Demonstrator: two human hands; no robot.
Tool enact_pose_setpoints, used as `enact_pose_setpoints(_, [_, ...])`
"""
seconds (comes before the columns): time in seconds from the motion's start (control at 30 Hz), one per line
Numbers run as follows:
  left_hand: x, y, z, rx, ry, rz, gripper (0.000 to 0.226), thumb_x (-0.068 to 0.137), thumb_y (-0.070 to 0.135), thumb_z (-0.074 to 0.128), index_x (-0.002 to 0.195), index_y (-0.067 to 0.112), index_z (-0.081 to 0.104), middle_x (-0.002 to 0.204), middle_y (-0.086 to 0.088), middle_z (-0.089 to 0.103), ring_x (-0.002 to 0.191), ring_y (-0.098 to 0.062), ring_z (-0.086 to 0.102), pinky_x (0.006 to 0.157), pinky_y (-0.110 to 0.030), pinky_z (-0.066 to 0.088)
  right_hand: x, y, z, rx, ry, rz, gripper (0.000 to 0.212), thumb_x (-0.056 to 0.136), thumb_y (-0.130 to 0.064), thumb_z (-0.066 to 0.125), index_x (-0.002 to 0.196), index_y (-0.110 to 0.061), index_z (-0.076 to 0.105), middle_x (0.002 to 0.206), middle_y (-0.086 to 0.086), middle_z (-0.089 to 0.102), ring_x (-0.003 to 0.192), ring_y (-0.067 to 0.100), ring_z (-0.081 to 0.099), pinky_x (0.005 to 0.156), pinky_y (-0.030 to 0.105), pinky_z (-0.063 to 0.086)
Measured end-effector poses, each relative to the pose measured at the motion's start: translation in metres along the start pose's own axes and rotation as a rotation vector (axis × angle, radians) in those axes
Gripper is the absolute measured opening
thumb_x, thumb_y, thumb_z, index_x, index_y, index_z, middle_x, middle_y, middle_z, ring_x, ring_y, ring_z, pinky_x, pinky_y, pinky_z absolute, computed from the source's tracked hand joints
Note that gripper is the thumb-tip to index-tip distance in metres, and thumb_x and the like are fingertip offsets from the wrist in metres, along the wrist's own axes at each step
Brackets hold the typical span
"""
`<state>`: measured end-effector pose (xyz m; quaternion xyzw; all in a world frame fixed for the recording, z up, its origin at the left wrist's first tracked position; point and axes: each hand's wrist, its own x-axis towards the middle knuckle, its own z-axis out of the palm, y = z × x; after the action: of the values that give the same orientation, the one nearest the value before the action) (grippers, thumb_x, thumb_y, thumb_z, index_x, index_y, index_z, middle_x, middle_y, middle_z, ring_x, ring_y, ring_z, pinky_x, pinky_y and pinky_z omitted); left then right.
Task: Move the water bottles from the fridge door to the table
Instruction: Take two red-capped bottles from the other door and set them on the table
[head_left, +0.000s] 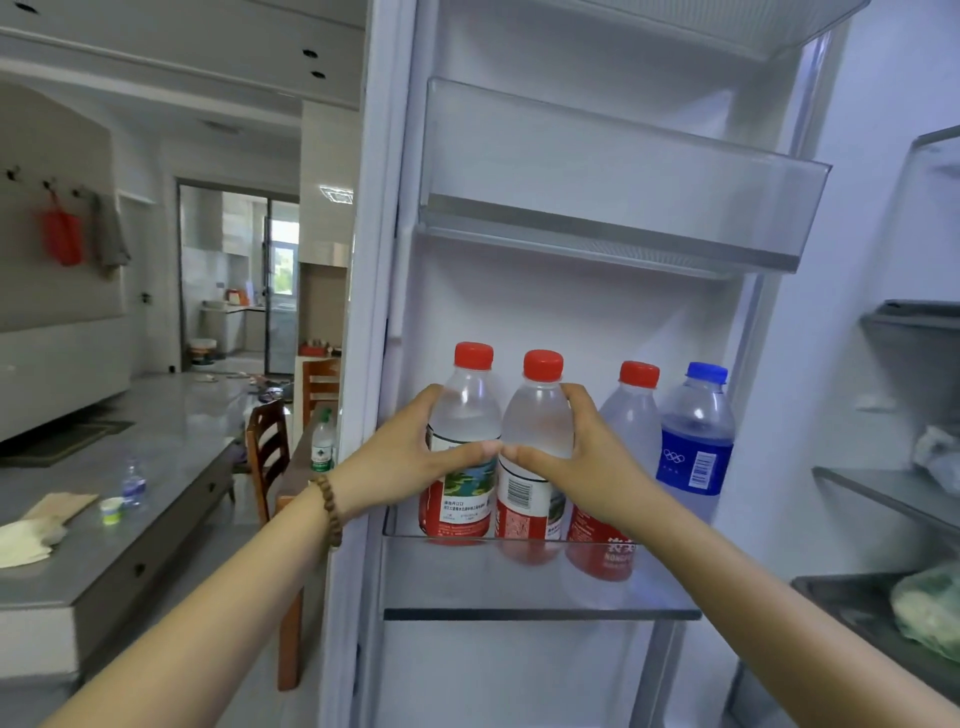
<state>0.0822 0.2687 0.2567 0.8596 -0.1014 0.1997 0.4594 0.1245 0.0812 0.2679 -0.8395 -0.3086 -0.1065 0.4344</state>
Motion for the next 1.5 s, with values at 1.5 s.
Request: enact_pose_setpoints(1.5, [-0.184,-0.076,-0.281,-0.164,0.538,-0.047,0.050,0.063,0.044,0.067,0.111,0.031,0.062,0.095,0.013,0.071,0.082,-0.001,0.069,0.059,-0.011,0.052,0.012,-0.203,0.260,0.680,-0.027,-0.143,0.052,0.068,-0.027,0.079,0.116,-0.027,0.058,0.104,-0.012,0.072,0.090,0.001,0.069,0.074,0.020,0.056])
